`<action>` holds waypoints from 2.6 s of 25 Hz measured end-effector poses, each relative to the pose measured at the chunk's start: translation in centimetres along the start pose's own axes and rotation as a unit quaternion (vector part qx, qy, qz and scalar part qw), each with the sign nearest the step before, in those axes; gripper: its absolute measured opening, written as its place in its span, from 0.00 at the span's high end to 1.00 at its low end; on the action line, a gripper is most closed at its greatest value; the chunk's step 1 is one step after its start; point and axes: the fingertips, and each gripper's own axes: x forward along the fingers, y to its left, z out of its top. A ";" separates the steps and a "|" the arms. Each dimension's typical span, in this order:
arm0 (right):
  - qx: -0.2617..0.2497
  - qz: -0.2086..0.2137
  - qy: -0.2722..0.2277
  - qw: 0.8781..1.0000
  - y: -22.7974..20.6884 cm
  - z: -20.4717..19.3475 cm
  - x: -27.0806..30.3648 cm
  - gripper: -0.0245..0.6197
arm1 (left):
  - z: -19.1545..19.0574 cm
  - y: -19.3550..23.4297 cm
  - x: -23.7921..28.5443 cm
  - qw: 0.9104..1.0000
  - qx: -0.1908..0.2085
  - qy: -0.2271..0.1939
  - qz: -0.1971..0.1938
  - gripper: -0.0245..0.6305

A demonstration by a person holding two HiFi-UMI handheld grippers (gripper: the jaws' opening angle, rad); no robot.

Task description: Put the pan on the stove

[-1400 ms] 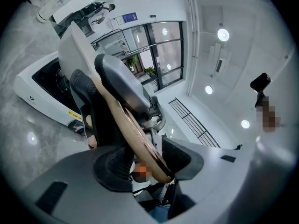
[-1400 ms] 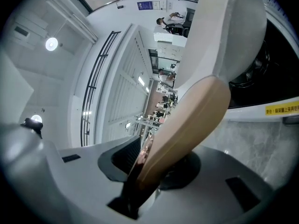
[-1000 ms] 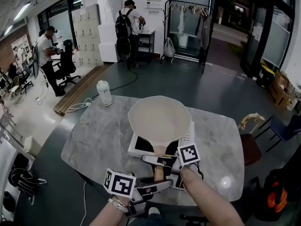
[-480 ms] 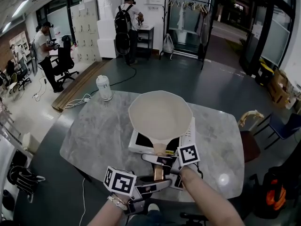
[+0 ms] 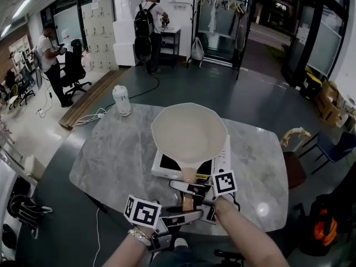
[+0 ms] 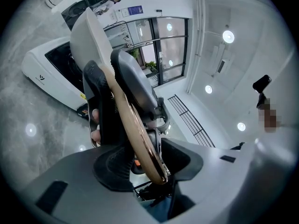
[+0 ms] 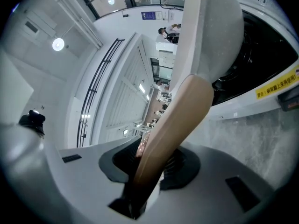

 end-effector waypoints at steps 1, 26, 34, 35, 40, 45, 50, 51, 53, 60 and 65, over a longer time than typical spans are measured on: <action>-0.004 -0.004 -0.001 1.000 -0.1 0.0 -0.1 0.79 | -0.1 0.1 0.1 1.000 -0.004 0.001 0.000 0.67; -0.018 -0.063 -0.048 0.997 -0.6 1.0 -3.1 0.50 | 1.4 0.0 -0.5 0.994 -0.073 -0.069 -0.038 0.36; -0.026 -0.104 -0.060 0.992 -1.2 0.8 -5.0 0.50 | 2.8 0.6 -2.0 0.994 -0.009 -0.107 -0.008 0.38; -0.016 -0.108 -0.066 0.992 -1.5 0.8 -5.4 0.50 | 2.7 0.7 -2.2 0.993 -0.023 -0.114 -0.008 0.40; -0.005 -0.132 -0.086 0.987 -2.5 1.2 -7.4 0.50 | 3.9 1.9 -4.3 0.990 0.008 -0.138 0.022 0.48; -0.008 -0.132 -0.093 0.987 -1.7 1.6 -8.8 0.50 | 6.3 2.9 -7.6 0.979 0.008 -0.200 0.038 0.57; -0.036 -0.131 -0.095 0.986 -0.1 2.2 -9.4 0.50 | 8.3 3.2 -9.0 0.974 0.044 -0.211 0.066 0.59; -0.044 -0.137 -0.093 0.985 0.2 2.2 -9.5 0.50 | 8.7 3.2 -9.1 0.973 0.052 -0.214 0.072 0.60; -0.054 -0.153 -0.099 0.982 0.8 2.5 -9.9 0.50 | 9.5 3.1 -9.3 0.969 0.085 -0.216 0.088 0.64; -0.121 -0.170 -0.231 0.950 4.2 6.0 -12.9 0.56 | 13.8 1.1 -11.1 0.921 0.223 -0.271 0.168 0.90; -0.178 -0.199 -0.281 0.922 5.5 6.7 -14.7 0.72 | 15.9 -0.7 -13.9 0.867 0.306 -0.323 0.224 0.93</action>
